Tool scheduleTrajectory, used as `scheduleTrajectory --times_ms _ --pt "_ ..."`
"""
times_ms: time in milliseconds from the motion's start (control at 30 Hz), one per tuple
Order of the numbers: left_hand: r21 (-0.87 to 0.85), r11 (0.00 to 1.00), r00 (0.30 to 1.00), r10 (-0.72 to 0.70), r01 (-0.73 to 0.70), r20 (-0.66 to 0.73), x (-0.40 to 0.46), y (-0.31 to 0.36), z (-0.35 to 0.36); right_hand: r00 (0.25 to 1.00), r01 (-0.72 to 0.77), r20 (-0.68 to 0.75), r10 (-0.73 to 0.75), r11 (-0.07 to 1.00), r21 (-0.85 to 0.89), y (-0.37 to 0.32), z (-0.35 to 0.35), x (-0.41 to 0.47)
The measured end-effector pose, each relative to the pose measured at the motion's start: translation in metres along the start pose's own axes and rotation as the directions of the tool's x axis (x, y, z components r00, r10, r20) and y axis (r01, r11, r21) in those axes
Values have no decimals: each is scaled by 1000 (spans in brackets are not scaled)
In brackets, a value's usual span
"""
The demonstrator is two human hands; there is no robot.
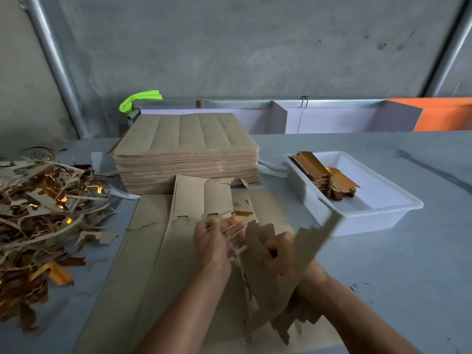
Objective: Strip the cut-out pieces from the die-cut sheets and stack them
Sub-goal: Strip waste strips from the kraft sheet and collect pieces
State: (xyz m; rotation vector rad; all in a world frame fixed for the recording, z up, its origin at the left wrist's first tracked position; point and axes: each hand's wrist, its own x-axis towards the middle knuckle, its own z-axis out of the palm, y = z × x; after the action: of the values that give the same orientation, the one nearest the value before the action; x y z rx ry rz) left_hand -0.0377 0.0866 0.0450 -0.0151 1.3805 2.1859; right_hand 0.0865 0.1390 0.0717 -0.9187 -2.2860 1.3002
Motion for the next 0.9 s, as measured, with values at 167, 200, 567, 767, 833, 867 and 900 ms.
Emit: scheduleTrajectory --times_ms 167,200,567,767,833,867,900 --pt "257 961 981 138 -100 -135 18 -17 -35 995 -86 -67 80 993 -84 19 -18 -2" --pt "328 936 980 170 -128 -101 21 -21 -40 989 -110 -101 105 992 -54 21 -18 -4" --pt "693 590 888 429 -414 166 17 -43 -55 839 -72 -486 245 935 346 42 -21 -7" --pt "674 612 895 408 -414 179 22 -48 -59 755 84 -560 341 797 598 45 -32 -2" --pt "658 611 886 418 -440 203 22 -49 -61 759 129 -557 338 760 637 46 -40 0" --pt "652 613 883 422 -446 207 23 -50 -62 768 140 -548 331 748 648 47 -44 0" --pt "655 615 886 416 -439 204 23 -49 -62 780 147 -539 319 742 653 48 -48 1"
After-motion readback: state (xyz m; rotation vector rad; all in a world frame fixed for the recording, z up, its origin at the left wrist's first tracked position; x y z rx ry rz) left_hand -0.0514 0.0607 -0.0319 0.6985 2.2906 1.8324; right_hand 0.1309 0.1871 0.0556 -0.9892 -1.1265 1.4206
